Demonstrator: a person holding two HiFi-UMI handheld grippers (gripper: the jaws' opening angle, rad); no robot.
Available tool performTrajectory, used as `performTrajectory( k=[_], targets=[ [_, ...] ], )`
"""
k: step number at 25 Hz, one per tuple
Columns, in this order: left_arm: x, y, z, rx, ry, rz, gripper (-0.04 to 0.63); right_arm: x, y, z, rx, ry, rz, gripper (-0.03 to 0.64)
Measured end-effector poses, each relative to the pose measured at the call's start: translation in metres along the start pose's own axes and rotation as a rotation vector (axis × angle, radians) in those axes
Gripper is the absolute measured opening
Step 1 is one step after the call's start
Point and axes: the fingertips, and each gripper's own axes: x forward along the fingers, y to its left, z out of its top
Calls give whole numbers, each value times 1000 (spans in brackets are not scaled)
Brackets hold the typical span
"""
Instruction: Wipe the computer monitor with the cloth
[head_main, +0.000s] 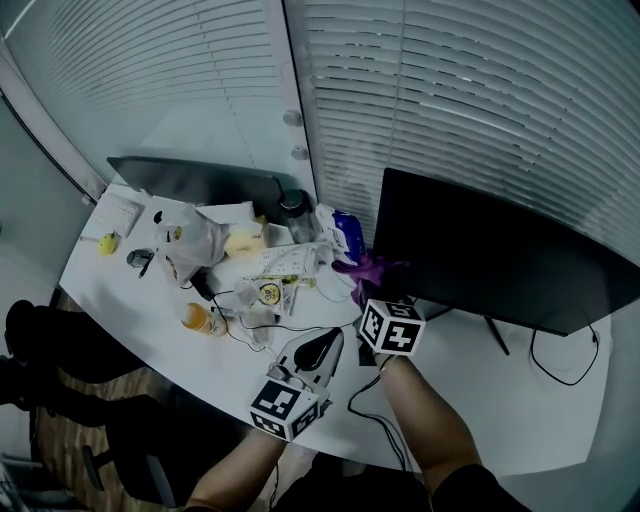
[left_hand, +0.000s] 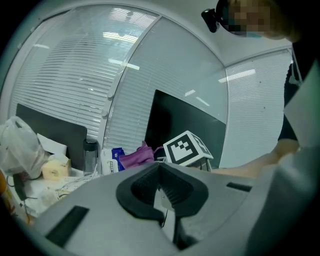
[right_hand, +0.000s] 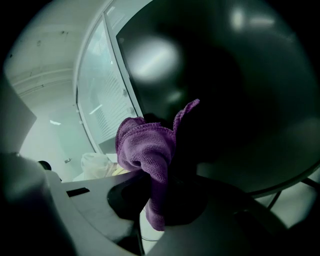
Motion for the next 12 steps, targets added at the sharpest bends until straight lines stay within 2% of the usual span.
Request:
performTrajectory(
  k=[12],
  targets=[
    [4,-5,-40,-30,79,-4,3,18,-35,-61,48,93,-27,67]
  ],
)
